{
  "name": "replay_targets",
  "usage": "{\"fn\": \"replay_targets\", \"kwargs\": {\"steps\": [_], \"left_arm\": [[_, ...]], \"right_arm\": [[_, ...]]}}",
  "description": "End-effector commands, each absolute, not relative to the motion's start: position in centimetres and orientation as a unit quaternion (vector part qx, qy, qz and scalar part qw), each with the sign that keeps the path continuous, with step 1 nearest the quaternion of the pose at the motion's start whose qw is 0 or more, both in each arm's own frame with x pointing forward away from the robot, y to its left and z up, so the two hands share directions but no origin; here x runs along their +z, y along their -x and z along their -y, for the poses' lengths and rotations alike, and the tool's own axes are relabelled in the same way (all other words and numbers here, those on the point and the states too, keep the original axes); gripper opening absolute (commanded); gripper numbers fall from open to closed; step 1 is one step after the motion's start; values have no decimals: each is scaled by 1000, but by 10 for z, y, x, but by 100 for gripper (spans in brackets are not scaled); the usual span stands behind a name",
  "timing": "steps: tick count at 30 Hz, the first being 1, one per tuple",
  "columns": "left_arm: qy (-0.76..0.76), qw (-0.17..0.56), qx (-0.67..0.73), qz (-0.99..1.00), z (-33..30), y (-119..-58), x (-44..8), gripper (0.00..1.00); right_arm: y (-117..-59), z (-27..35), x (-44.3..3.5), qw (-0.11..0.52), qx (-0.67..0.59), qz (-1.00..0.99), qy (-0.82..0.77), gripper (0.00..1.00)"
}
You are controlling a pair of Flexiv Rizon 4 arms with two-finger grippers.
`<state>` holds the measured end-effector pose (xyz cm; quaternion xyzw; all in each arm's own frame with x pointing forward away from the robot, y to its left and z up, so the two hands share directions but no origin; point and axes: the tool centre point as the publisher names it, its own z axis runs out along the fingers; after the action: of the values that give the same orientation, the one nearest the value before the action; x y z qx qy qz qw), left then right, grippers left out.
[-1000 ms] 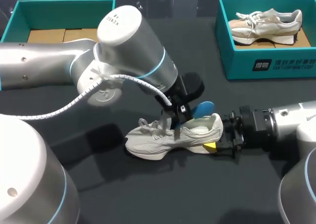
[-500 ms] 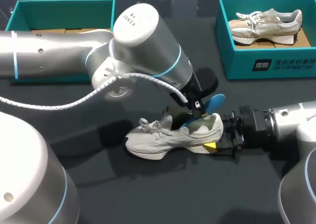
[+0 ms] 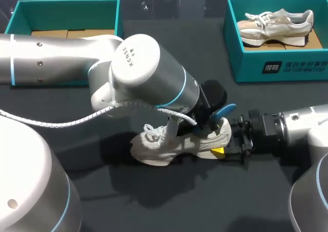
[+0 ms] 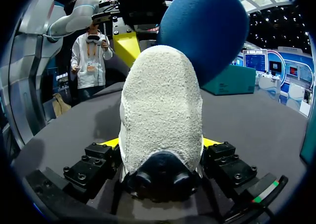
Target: Take the shoe out of the shoebox, open the shoe tongue, remove and reinsert the insole, then place the shoe into the shoebox
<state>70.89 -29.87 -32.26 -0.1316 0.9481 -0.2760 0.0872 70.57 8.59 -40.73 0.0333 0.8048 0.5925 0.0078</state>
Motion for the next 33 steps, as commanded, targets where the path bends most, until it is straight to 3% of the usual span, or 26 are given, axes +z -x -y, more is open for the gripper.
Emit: {"fn": "replay_targets", "kwargs": {"steps": [1, 10, 18, 24, 26, 28, 33], "left_arm": [[138, 94, -288, -943, 290, -709, -327, 45], [138, 106, -315, -933, 284, -709, -330, 44], [142, 111, -326, -928, 288, -707, -337, 34], [145, 115, -327, -927, 294, -709, -341, 34], [149, 110, -329, -926, 295, -710, -343, 23], [152, 106, -331, -925, 296, -711, -342, 0], [158, 100, -337, -923, 296, -713, -333, 0]], "right_arm": [[-704, -88, -408, 8, 591, -806, -34, 0], [-704, -88, -408, 8, 591, -806, -34, 0], [-704, -88, -408, 8, 591, -806, -34, 0], [-704, -88, -408, 8, 591, -806, -34, 0], [-704, -88, -408, 8, 591, -806, -34, 0], [-704, -88, -408, 8, 591, -806, -34, 0], [-704, -88, -408, 8, 591, -806, -34, 0]]}}
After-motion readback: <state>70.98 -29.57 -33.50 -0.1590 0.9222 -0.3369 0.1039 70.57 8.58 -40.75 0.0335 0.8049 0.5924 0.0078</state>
